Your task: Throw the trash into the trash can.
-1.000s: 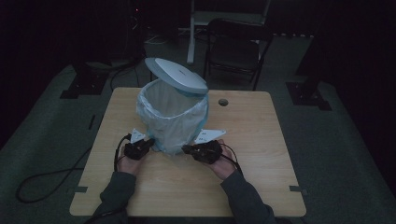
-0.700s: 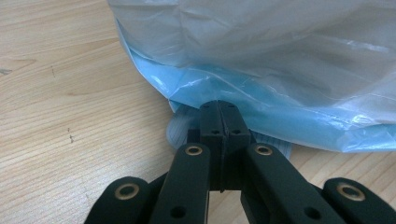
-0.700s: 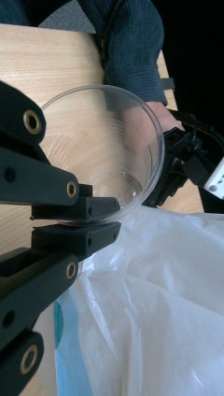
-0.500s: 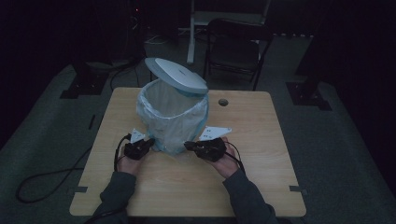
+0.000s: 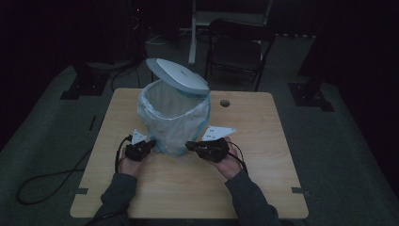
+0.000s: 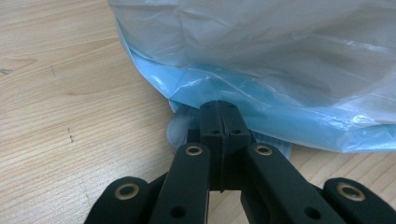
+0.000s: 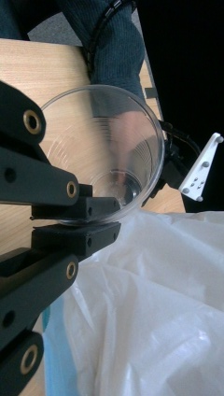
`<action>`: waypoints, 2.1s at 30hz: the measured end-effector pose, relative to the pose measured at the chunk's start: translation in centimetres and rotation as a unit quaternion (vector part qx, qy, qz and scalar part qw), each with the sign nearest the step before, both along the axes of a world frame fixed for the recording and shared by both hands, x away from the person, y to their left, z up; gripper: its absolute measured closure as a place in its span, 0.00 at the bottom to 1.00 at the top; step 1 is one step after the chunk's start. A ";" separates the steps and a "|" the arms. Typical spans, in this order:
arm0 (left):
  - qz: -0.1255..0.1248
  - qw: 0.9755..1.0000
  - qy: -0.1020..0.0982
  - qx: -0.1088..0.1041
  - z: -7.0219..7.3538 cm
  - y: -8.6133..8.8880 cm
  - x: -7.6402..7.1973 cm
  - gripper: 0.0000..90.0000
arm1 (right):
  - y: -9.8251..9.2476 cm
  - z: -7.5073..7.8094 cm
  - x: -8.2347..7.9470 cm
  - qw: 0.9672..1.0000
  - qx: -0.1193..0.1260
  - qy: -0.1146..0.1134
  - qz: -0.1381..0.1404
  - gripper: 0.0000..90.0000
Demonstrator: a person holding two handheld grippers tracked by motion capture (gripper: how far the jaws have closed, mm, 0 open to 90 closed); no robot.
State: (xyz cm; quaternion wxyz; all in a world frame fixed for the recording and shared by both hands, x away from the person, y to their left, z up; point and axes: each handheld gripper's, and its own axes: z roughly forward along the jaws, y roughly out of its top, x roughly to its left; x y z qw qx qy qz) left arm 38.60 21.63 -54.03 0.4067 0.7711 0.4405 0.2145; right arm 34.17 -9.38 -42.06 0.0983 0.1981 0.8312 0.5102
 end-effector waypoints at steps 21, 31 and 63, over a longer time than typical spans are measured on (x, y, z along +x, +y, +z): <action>0.000 1.000 0.001 -0.002 0.0 0.0 0.0 1.00 | 0.3 2.9 -0.1 1.000 0.010 -0.027 0.008 0.96; 0.000 1.000 0.004 -0.003 0.0 0.1 0.0 1.00 | 0.4 4.0 0.1 0.999 0.018 -0.034 0.011 0.96; -0.001 1.000 0.002 -0.001 0.0 0.1 0.0 1.00 | 1.6 7.3 0.9 0.998 0.045 -0.043 0.031 0.96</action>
